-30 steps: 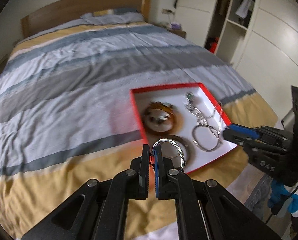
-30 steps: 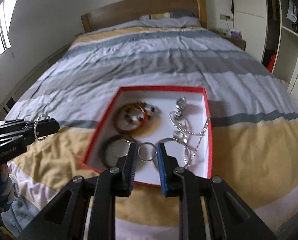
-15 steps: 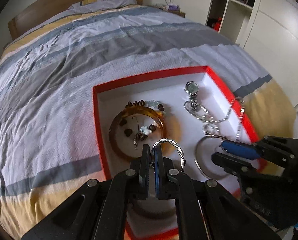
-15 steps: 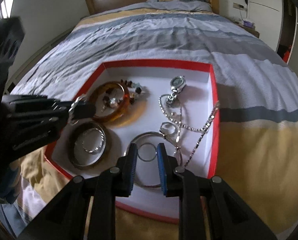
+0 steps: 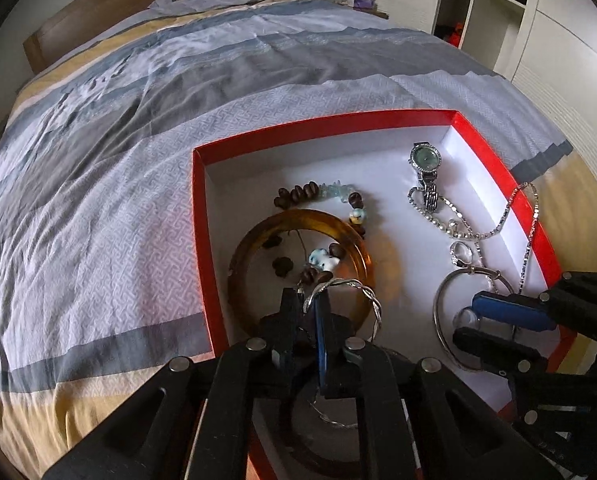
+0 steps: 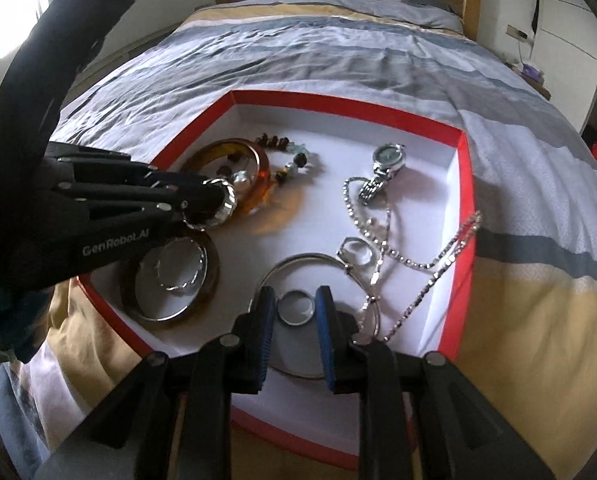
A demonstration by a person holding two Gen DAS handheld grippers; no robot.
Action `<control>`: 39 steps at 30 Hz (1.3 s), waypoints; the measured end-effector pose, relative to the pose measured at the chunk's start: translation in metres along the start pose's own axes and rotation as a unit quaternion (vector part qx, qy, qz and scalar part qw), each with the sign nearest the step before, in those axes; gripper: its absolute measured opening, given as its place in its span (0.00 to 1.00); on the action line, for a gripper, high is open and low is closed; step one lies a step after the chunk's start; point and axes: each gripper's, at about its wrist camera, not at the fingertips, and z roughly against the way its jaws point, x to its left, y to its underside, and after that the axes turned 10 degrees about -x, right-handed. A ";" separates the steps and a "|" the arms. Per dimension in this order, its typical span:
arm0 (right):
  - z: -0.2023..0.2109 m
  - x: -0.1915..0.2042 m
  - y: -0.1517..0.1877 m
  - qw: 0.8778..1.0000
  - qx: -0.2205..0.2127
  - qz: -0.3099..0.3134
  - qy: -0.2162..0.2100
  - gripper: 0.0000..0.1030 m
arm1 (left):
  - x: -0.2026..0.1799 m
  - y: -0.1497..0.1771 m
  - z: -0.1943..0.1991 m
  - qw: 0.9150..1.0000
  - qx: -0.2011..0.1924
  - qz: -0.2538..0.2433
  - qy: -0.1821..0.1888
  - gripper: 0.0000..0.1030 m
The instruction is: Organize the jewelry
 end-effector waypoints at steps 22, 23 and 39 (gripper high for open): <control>0.105 0.045 -0.024 0.994 -0.069 -0.057 0.061 0.34 | 0.053 0.041 0.168 0.992 -0.093 0.074 -0.032 0.68; 0.112 0.056 -0.027 0.994 -0.077 -0.056 0.061 0.37 | 0.059 0.046 0.182 0.991 -0.100 0.077 -0.043 0.70; 0.176 0.190 -0.025 0.987 -0.132 -0.075 0.054 0.54 | 0.132 0.136 0.328 0.968 -0.167 0.117 -0.147 0.99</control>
